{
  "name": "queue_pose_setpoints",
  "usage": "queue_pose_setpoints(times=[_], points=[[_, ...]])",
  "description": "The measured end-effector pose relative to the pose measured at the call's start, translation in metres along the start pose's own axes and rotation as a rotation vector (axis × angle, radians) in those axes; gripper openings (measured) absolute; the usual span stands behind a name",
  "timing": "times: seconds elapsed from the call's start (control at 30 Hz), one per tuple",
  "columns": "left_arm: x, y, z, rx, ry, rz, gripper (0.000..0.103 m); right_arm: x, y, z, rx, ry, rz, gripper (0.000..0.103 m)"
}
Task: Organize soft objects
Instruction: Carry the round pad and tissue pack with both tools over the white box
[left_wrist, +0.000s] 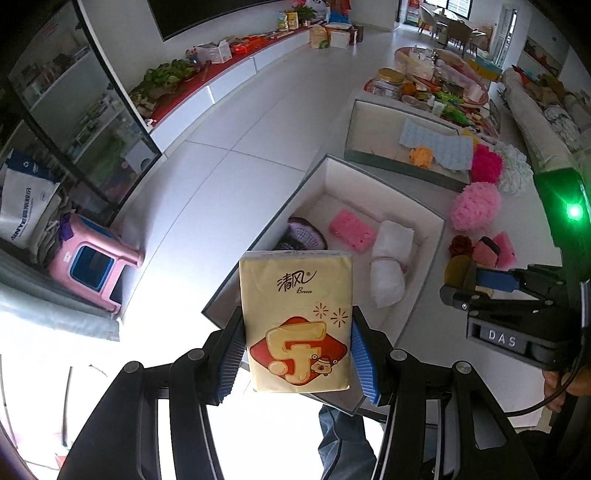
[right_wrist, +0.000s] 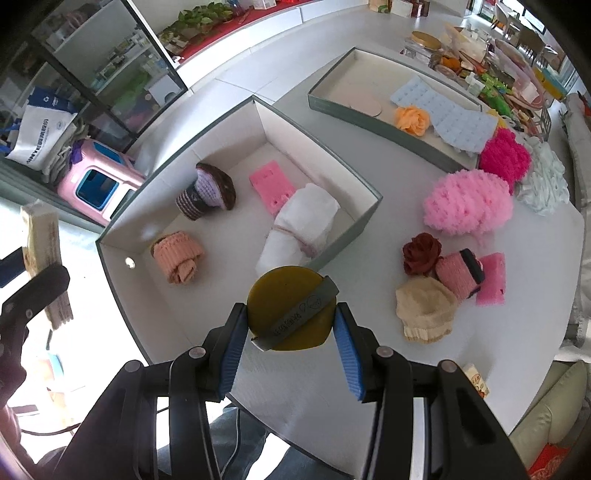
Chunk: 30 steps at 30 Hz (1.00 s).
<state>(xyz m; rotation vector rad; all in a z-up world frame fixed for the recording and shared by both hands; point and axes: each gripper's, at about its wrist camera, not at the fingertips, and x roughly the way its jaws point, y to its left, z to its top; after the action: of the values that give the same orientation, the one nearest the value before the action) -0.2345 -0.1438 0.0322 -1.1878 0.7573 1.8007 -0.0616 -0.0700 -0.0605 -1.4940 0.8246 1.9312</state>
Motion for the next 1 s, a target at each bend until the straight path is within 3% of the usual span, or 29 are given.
queue_pose_setpoints(times=[1.0], points=[[0.003, 0.015, -0.002, -0.049, -0.002, -0.013, 0.054, -0.002, 0.033, 0.017, -0.089, -0.024, -0.007, 0.051]])
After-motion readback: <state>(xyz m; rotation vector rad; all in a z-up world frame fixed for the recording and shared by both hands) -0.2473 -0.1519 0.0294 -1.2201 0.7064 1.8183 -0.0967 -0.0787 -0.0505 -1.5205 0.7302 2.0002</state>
